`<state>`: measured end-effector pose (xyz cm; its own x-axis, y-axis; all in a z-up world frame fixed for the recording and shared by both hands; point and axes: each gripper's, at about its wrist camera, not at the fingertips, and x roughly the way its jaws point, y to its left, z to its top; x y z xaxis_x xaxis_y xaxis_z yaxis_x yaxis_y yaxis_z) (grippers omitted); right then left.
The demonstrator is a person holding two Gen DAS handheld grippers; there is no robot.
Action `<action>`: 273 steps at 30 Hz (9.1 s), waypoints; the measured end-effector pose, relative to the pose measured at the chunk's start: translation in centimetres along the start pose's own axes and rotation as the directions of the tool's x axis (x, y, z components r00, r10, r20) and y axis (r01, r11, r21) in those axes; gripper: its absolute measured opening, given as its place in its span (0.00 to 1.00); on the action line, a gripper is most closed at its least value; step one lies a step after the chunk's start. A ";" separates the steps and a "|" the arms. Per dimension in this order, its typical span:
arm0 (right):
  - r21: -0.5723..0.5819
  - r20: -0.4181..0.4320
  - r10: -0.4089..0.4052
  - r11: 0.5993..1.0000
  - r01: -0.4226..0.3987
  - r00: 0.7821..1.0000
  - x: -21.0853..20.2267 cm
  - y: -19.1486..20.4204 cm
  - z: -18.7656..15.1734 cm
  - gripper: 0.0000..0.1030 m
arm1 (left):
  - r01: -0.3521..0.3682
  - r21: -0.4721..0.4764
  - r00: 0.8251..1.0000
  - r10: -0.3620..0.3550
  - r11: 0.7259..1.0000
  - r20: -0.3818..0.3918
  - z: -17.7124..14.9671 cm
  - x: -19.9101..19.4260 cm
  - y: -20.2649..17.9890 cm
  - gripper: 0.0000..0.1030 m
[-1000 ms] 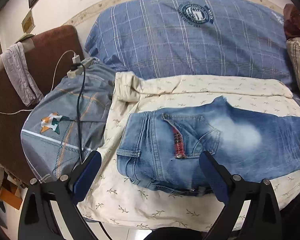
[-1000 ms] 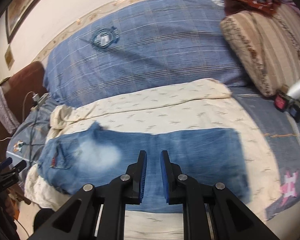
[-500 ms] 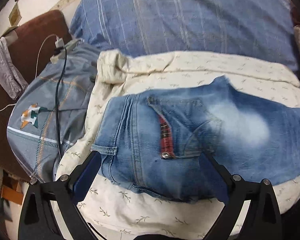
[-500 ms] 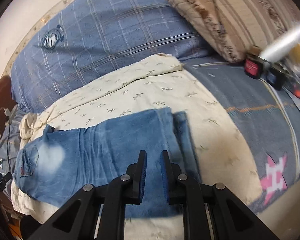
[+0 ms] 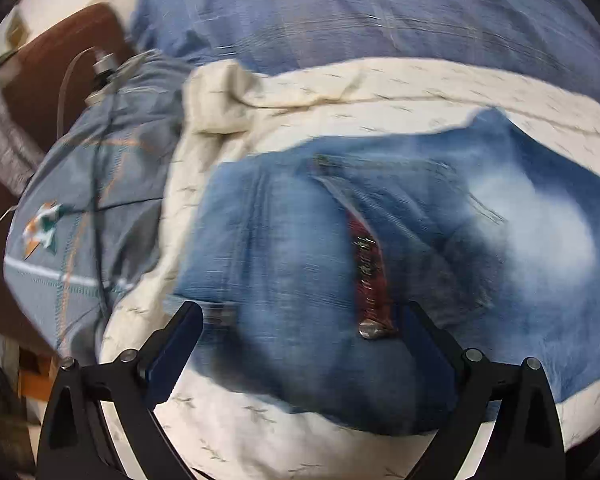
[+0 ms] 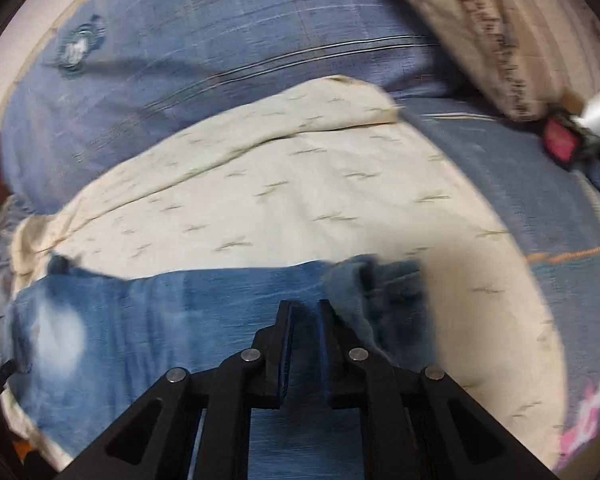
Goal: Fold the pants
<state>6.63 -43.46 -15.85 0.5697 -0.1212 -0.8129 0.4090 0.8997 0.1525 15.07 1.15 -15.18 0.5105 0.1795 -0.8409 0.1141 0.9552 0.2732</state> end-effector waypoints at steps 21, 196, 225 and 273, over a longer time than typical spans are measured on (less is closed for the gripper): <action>-0.151 0.138 0.206 0.971 -0.185 0.969 -13.7 8.8 -3.4 0.11 | 0.016 -0.042 0.947 -0.002 0.999 0.323 -2.7 -14.1 2.6 0.95; 0.265 0.151 0.331 0.894 -0.361 0.931 -8.7 -10.7 -6.2 0.73 | 0.356 0.359 0.928 -0.372 0.863 -0.027 -0.5 -8.4 -22.0 0.96; -0.032 0.003 0.459 0.888 -0.458 0.889 -10.7 8.1 -0.1 0.11 | 0.400 0.213 0.908 -0.418 0.892 0.045 1.0 -8.7 -9.0 0.96; 0.020 -0.101 0.601 0.798 -0.602 0.793 -1.6 17.7 -3.2 0.45 | 0.105 -0.051 0.988 -0.098 0.993 0.122 -2.6 -4.9 4.1 0.96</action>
<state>10.67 -26.02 -13.61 0.6252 0.4869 -0.6099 -0.0023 0.7826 0.6225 10.84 4.73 -11.12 0.5974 0.0550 -0.8001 0.1235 0.9794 0.1595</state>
